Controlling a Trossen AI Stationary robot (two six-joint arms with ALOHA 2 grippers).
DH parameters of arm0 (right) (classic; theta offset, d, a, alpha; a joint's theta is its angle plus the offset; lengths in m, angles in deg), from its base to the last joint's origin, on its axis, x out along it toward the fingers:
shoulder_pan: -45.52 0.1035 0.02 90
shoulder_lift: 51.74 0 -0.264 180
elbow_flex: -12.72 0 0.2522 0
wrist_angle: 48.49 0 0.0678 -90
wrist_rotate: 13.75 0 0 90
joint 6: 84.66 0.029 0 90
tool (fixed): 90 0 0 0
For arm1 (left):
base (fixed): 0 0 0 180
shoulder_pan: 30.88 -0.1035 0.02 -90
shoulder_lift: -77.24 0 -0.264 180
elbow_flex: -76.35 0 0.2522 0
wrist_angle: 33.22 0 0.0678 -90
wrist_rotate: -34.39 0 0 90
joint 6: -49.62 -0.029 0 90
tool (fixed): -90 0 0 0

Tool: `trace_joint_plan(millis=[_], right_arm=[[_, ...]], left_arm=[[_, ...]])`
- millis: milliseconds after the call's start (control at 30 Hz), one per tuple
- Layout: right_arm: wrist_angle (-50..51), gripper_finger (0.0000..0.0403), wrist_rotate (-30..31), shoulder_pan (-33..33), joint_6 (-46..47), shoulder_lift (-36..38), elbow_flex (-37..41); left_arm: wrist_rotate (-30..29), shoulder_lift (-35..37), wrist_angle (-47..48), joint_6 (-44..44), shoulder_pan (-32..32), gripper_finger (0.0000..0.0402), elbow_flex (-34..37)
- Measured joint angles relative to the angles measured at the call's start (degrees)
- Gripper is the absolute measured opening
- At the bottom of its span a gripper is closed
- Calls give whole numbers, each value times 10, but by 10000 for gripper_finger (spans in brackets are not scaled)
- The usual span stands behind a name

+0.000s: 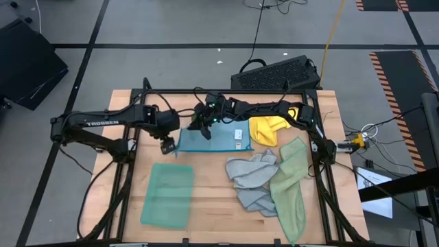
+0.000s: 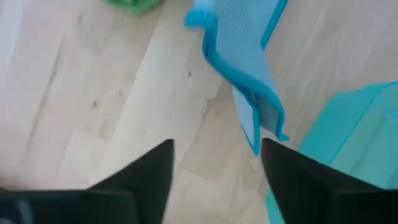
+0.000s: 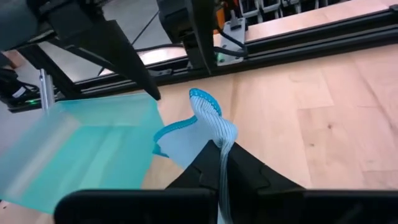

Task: Fold microfiber towels
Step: Fold the blue microfiber cloth

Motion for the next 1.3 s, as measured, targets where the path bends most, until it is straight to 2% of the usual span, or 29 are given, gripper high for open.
trace_joint_plan(millis=[100,267,400,633,833,967,1100,1200,1300], right_arm=[[-1,3,-1,-2,0,0,0],[-1,3,-1,-6,7,0,0],[-1,3,0,-8,17,0,0],[4,3,11,-9,24,0,0],[3,3,12,-12,29,0,0],[3,3,13,-14,35,0,0],[3,3,13,-15,35,0,0],[3,3,13,-15,42,0,0],[3,3,13,-15,49,0,0]], left_arm=[[1,29,-35,13,0,277,45],[35,78,-160,33,4,282,139],[45,94,-222,62,25,286,192],[33,95,-226,122,71,317,213],[-3,82,-236,152,98,308,213],[-24,56,-246,166,99,279,216],[-27,41,-271,191,98,228,232],[-38,41,-274,205,98,163,233],[-42,53,-274,210,96,72,233]])
